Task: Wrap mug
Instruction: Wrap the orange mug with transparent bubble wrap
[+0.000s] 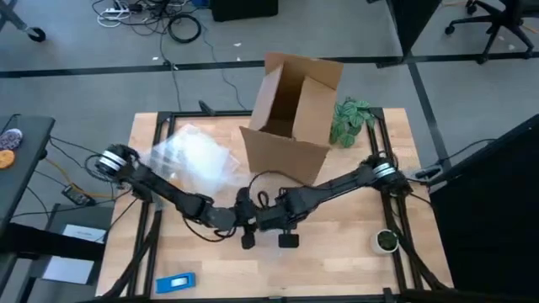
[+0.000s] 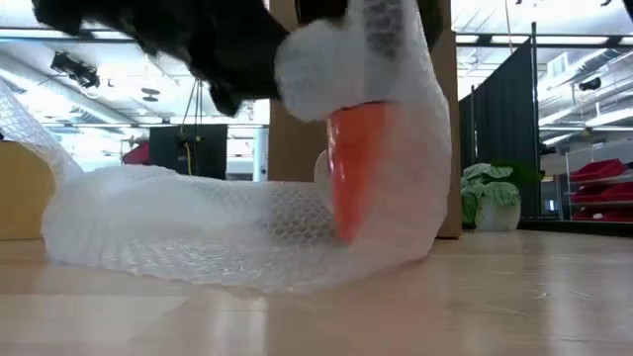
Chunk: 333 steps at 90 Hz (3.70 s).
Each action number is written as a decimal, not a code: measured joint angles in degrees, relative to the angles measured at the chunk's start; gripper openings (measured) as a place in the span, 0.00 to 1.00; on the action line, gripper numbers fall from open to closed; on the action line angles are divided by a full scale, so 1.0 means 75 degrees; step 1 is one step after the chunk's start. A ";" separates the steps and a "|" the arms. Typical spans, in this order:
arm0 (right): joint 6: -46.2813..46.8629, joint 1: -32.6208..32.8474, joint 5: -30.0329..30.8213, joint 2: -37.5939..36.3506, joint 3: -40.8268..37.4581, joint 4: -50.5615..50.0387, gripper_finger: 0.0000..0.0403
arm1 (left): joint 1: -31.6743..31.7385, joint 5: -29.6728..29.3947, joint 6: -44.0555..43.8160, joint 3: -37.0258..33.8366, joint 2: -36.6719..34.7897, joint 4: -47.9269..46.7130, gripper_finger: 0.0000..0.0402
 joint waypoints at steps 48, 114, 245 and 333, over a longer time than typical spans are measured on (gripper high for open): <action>0.0293 -0.0026 -0.0011 -0.0430 -0.0053 -0.0098 0.00 | -0.1604 -0.0664 -0.1032 0.0004 -0.1538 -0.3076 0.36; 0.0405 -0.0236 -0.0518 0.0257 -0.0555 0.0391 0.00 | -0.1885 -0.0694 -0.1046 0.0018 -0.1860 -0.3468 0.36; 0.2884 0.1655 0.2186 -0.2426 -0.0123 -0.1142 0.00 | 0.1138 -0.0624 -0.7440 0.0741 -0.0606 -0.9624 0.58; 0.2926 0.1842 0.2775 -0.2426 -0.0120 -0.0588 0.00 | 0.0361 -0.0914 -0.7220 0.1670 -0.0046 -1.0835 0.00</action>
